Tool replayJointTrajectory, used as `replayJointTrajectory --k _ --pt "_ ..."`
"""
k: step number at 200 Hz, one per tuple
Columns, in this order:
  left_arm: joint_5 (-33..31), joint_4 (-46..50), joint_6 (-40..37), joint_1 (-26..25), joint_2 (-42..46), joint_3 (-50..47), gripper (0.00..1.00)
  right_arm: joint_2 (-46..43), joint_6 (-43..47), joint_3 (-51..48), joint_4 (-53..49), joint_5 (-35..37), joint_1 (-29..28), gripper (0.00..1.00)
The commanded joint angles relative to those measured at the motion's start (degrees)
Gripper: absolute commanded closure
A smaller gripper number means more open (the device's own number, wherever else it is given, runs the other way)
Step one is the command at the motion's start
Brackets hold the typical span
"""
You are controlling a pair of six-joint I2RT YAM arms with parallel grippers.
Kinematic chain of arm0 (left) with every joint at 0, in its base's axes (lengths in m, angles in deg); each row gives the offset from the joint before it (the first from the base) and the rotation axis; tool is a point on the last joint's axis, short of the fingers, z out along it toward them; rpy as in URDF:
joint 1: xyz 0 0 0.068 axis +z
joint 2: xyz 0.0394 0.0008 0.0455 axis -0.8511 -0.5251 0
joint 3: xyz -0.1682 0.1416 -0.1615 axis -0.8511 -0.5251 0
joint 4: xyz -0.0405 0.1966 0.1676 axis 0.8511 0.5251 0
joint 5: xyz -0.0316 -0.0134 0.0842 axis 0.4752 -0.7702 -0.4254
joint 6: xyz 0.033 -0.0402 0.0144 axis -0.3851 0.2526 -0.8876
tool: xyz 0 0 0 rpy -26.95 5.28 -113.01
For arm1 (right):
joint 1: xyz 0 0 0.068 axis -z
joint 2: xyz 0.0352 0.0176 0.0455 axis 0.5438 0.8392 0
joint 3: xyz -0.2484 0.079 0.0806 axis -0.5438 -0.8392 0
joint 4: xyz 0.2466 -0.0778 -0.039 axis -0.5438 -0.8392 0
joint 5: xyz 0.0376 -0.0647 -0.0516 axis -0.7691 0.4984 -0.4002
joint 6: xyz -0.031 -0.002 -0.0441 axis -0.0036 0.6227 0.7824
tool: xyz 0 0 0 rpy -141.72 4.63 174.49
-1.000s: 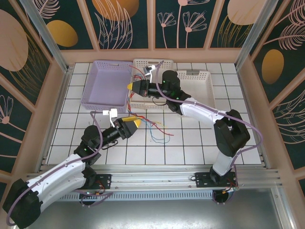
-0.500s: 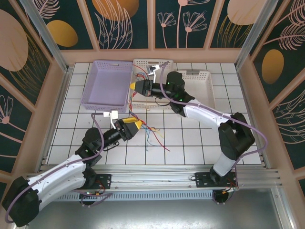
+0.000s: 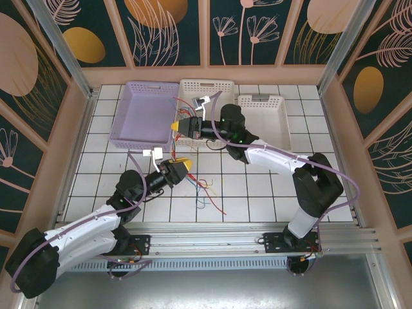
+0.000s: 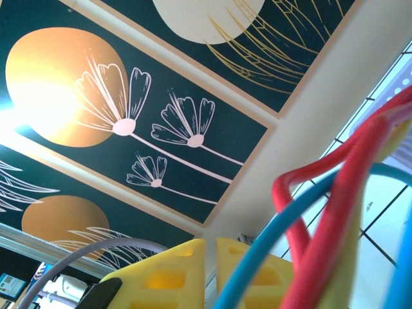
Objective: Untangle the cables
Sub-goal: Pass the cables.
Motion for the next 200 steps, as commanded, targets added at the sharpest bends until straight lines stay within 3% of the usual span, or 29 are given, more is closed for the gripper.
replayJointTrajectory --k 1,15,93,121,148,180,200 --pt "0.5 -3.8 -0.9 -0.3 0.8 -0.2 0.83 -2.3 0.1 -1.0 3.0 -0.9 -0.4 1.00" --pt "0.4 -3.3 -1.0 -0.3 1.5 -0.9 1.00 -2.8 0.5 -1.3 2.1 -0.6 -0.4 1.00" --pt "4.6 3.1 -3.0 -0.3 4.4 -3.6 1.00 -9.1 6.6 -5.4 -9.9 1.5 4.8 1.00" --pt "8.4 2.4 -2.7 -0.3 1.7 -3.1 1.00 -11.6 9.2 -5.4 -14.1 0.1 6.2 0.79" --pt "8.4 2.4 -2.6 -0.3 1.2 -2.4 1.00 -14.7 11.3 -5.5 -17.6 -1.0 6.6 0.45" --pt "7.9 2.9 -2.8 -0.2 1.2 -0.7 1.00 -20.5 14.3 -6.7 -23.8 0.5 8.3 0.28" --pt "7.6 4.5 -3.6 -0.3 0.7 1.3 1.00 -24.6 15.9 -8.1 -27.4 1.2 9.8 0.25"
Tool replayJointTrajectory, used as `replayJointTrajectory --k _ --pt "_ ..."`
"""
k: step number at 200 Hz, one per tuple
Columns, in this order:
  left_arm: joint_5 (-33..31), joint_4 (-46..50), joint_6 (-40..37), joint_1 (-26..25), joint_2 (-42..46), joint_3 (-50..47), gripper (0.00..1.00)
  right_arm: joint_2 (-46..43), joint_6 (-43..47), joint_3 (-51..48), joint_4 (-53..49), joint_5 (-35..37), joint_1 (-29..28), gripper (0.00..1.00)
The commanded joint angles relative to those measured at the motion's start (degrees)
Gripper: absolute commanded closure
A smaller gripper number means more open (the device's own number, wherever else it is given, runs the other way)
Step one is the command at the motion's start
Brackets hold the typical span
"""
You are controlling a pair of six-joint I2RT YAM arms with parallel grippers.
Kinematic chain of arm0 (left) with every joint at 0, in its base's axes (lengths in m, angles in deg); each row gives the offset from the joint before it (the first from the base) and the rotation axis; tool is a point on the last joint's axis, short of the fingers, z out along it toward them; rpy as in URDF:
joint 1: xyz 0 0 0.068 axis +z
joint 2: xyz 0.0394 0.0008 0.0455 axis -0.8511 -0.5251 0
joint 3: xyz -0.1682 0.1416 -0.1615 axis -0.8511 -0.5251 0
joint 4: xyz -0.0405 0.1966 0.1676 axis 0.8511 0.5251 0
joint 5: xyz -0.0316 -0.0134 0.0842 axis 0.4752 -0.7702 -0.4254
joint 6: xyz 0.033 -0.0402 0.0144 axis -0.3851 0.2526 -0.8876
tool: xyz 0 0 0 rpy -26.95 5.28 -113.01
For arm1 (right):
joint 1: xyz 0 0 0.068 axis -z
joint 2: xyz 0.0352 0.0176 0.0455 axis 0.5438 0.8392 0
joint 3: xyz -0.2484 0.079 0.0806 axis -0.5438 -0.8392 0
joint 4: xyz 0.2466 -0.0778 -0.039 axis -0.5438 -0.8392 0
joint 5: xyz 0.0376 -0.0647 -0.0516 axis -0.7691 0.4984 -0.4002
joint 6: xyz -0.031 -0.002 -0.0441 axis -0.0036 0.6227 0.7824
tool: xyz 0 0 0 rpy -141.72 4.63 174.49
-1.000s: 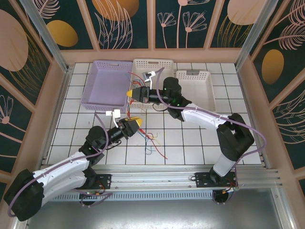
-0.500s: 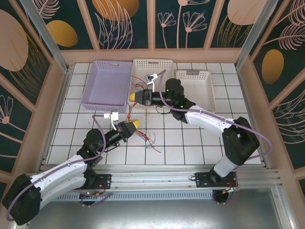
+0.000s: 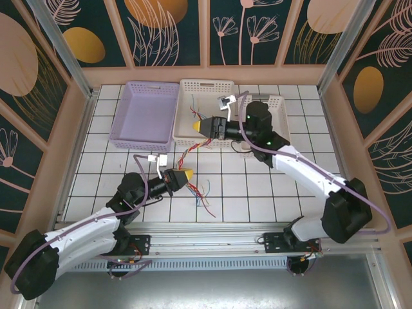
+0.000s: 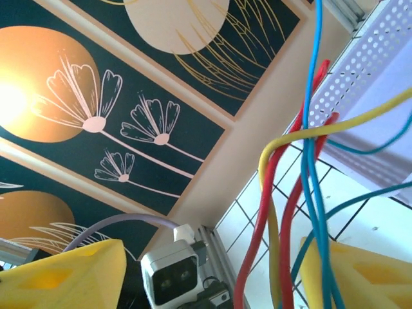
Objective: Untangle the cables
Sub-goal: Pass the cables.
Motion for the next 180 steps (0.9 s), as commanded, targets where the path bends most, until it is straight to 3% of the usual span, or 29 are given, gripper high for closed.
replayJointTrajectory --k 1,20,41,62,89,130,142,159,180 --pt "0.4 0.5 -2.0 -0.2 -0.4 3.7 1.00 -6.3 3.8 -2.0 -5.9 1.4 2.2 0.25" --pt "0.5 2.9 -2.9 -0.2 -1.9 6.5 1.00 -11.5 6.7 -2.7 -13.1 5.6 2.9 0.23" --pt "0.8 4.2 -3.5 -0.2 -3.5 9.0 1.00 -19.2 9.6 -3.4 -21.5 18.2 6.2 0.17" --pt "0.3 6.9 -5.0 -0.3 -5.1 12.1 1.00 -24.9 11.0 -4.1 -25.1 20.3 10.1 0.14" --pt "0.4 10.4 -6.1 -0.2 -8.1 16.3 1.00 -26.5 14.0 -2.4 -32.8 24.7 11.3 0.12" --pt "-0.3 16.0 -8.0 -0.2 -10.8 22.2 1.00 -27.3 12.2 -3.7 -35.7 20.2 11.4 0.10" --pt "-1.2 19.2 -9.3 -0.3 -11.2 24.2 1.00 -29.7 11.7 -4.0 -36.6 22.7 11.5 0.09" --pt "-3.2 25.0 -11.8 -0.3 -11.7 27.3 1.00 -34.0 13.4 -2.8 -40.1 31.7 11.7 0.09" --pt "-5.1 29.1 -13.4 -0.3 -12.0 29.7 1.00 -37.0 15.5 -0.3 -44.5 38.3 12.1 0.02"
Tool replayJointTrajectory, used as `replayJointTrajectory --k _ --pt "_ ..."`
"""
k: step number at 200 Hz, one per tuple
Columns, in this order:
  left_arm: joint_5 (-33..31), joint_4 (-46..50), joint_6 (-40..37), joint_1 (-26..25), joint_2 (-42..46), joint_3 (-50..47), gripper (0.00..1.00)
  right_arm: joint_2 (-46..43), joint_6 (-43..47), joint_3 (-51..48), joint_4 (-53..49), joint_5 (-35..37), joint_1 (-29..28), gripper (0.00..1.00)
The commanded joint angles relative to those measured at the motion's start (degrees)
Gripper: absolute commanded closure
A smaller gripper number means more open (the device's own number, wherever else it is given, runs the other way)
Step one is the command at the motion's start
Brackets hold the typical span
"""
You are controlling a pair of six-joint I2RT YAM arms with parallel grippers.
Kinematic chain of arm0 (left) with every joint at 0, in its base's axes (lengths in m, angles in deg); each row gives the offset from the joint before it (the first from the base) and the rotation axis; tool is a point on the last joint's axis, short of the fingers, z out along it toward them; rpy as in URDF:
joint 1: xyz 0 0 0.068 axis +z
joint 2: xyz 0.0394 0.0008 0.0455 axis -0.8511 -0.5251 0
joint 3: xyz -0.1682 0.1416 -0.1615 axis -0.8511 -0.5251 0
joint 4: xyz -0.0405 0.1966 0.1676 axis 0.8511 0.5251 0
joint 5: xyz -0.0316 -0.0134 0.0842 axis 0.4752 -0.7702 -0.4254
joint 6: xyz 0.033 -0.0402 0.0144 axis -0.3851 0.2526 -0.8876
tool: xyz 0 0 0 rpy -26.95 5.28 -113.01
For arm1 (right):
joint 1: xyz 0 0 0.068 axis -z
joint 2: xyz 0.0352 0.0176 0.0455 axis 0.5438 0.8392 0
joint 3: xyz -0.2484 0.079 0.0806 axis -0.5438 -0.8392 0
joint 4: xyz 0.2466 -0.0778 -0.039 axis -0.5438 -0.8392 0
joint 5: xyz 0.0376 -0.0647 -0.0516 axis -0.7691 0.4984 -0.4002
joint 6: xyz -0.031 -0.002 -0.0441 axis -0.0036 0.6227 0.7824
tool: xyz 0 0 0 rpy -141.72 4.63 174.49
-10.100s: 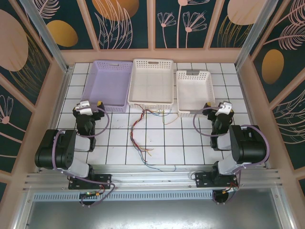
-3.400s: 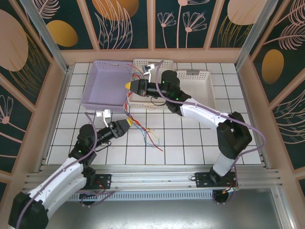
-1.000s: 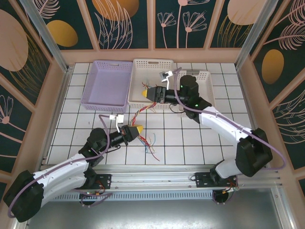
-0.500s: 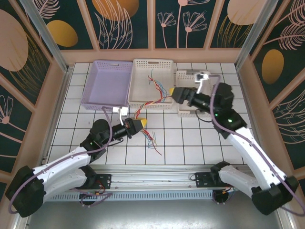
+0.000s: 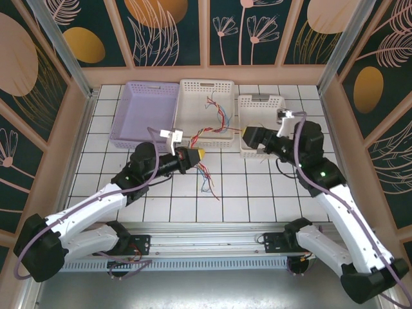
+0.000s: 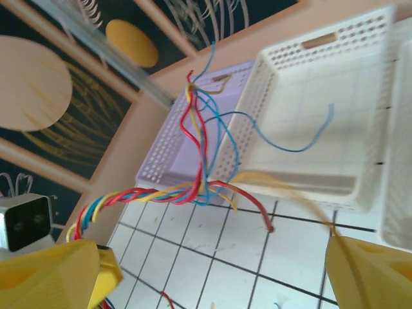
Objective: Untangle the cables
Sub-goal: Pass the cables.
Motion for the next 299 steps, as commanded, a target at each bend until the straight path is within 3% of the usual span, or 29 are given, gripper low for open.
replayJointTrajectory --k 1,14,38,76,109,135,157,208,237,250,273,299 --pt "-3.1 6.8 -4.4 -0.2 -0.3 3.9 1.00 -4.6 2.7 3.7 -5.8 10.4 0.7 0.02" --pt "-3.6 8.2 -4.8 -0.2 -1.1 5.1 1.00 -4.3 2.8 4.9 -7.9 10.9 0.8 0.01" --pt "-2.7 8.2 -4.5 -0.2 -2.8 6.7 1.00 -3.4 0.9 4.1 -7.8 4.5 0.8 0.01" --pt "-0.8 8.6 -4.6 -0.2 -5.5 10.8 1.00 -3.4 -8.7 -5.5 7.2 -17.9 0.7 0.01" --pt "-7.0 17.3 -10.1 -0.2 -5.5 16.3 1.00 -5.6 -2.7 1.4 -7.3 -3.4 0.8 0.01" --pt "-11.0 22.5 -13.4 0.0 -5.9 19.2 1.00 -6.5 -0.3 5.8 -17.9 0.9 0.8 0.01" --pt "-13.7 26.0 -15.1 0.1 -6.1 20.4 1.00 -8.7 -0.2 7.2 -25.1 9.2 0.8 0.01" --pt "-19.7 33.2 -18.3 2.5 -3.6 21.6 1.00 -10.3 -1.7 10.8 -33.4 18.8 0.8 0.01" --pt "-18.8 34.2 -18.1 5.0 -2.3 21.1 1.00 -11.3 -2.6 9.9 -32.4 15.7 0.8 0.01" --pt "-18.7 34.4 -17.6 5.0 -2.4 21.2 1.00 -11.4 -2.5 8.0 -29.8 9.2 0.8 0.01" --pt "-19.9 34.8 -18.0 5.6 -1.7 21.4 1.00 -11.3 -3.3 6.0 -27.2 4.4 0.8 0.01" --pt "-12.2 32.2 -16.7 5.8 -1.7 20.8 1.00 -11.6 -4.8 2.7 -21.2 -1.9 0.8 0.01"
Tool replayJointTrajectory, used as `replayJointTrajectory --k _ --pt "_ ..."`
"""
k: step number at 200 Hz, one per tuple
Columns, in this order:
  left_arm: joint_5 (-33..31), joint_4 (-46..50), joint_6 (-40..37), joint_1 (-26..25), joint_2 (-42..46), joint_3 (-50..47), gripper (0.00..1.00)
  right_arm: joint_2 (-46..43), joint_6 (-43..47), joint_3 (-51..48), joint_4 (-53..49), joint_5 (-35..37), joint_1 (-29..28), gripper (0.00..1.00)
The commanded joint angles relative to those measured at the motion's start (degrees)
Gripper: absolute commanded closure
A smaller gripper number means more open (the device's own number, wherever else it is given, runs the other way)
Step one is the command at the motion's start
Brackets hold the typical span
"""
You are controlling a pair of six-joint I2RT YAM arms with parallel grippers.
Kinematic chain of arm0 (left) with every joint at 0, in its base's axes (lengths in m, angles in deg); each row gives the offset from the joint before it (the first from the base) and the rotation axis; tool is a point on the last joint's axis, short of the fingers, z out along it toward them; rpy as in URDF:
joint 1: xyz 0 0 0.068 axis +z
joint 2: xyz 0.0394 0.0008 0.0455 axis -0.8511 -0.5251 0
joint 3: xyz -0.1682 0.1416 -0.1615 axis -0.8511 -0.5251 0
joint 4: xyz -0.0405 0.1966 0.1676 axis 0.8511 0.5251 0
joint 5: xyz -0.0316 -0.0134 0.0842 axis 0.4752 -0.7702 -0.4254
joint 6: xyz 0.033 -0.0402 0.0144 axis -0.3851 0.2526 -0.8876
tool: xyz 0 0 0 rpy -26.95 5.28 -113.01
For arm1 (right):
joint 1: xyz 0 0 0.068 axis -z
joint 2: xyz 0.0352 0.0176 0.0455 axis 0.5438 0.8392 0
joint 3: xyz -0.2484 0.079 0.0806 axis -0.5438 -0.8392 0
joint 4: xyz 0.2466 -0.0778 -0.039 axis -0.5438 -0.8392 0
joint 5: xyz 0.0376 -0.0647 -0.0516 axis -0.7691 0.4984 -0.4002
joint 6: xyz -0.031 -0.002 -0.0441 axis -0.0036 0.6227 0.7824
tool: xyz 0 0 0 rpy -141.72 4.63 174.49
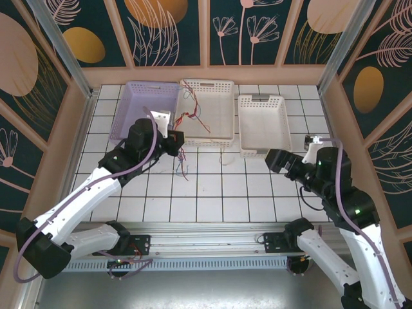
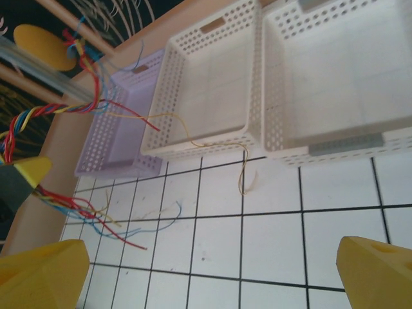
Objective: Untangle the cables
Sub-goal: Pass the cables.
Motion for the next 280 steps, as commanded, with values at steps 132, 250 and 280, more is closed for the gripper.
replayJointTrajectory --k 132,250,280 --pt "24.1 -14.9 2.7 -8.3 -7.5 0.7 1.00 23.6 -23.3 -15.3 65.0 -21.0 -15.1 0.02" --pt "25.0 -15.7 0.6 -12.3 -9.7 1.3 1.00 26.0 -22.9 -15.8 69.7 -13.0 -15.8 0.36" --pt "25.1 -17.2 0.7 -12.3 -8.5 -0.1 1.00 23.9 -22.9 -17.1 69.8 -10.5 -15.8 0.40"
